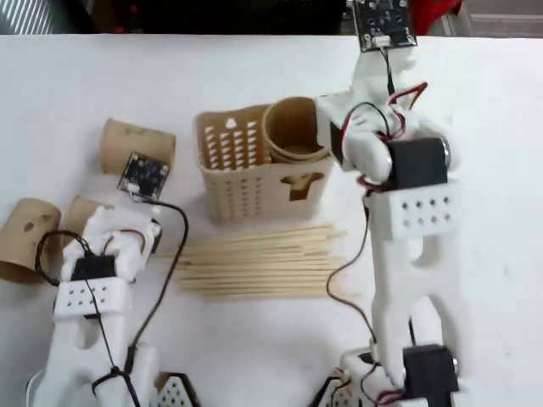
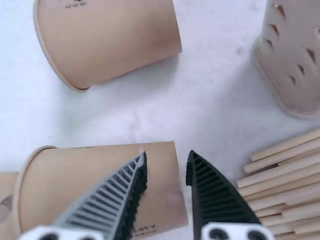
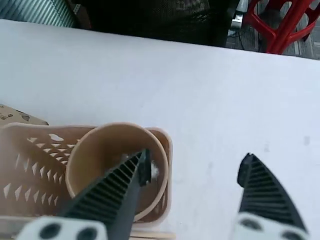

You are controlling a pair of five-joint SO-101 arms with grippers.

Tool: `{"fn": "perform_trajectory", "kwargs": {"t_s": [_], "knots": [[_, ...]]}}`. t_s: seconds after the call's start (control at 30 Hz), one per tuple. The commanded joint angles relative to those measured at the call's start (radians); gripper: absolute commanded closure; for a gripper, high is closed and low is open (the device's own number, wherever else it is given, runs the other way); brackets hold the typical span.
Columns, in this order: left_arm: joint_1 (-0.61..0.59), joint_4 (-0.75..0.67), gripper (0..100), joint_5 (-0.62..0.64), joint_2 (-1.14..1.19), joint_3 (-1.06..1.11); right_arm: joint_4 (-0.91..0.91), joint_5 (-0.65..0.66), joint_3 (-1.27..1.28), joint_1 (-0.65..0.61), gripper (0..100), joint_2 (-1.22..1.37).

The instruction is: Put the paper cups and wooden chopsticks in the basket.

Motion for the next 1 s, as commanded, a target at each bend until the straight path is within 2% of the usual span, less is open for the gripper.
{"fn": "perform_trajectory", "kwargs": {"t_s": [0.0,0.17,0.27,0.4,0.53,0.63,0.73,0.8,0.9,0.97], "knots": [[0.007,0.000,85,0.006,0.004,0.021,0.030,0.000,-0.009,-0.001,74.7,-0.139],[-0.047,0.086,85,0.014,-0.068,-0.075,0.197,0.011,0.008,0.008,99.3,-0.282],[-0.102,0.210,85,0.031,-0.183,-0.196,0.242,0.129,0.081,0.035,93.9,-0.360],[-0.248,0.359,85,0.043,-0.367,-0.365,0.226,0.232,0.288,0.093,98.1,-0.460],[-0.461,0.483,85,0.040,-0.496,-0.486,0.082,0.290,0.608,0.163,98.2,-0.550],[-0.591,0.539,85,-0.025,-0.490,-0.509,-0.090,0.298,0.878,0.189,98.1,-0.604],[-0.685,0.542,84,-0.038,-0.435,-0.473,-0.248,0.298,1.097,0.194,98.1,-0.644],[-0.731,0.542,79,-0.035,-0.384,-0.442,-0.325,0.298,1.204,0.194,97.8,-0.665],[-0.786,0.539,74,-0.015,-0.303,-0.390,-0.426,0.301,1.323,0.193,97.8,-0.693],[-0.803,0.516,72,-0.017,-0.243,-0.358,-0.452,0.347,1.363,0.193,97.8,-0.710]]}}
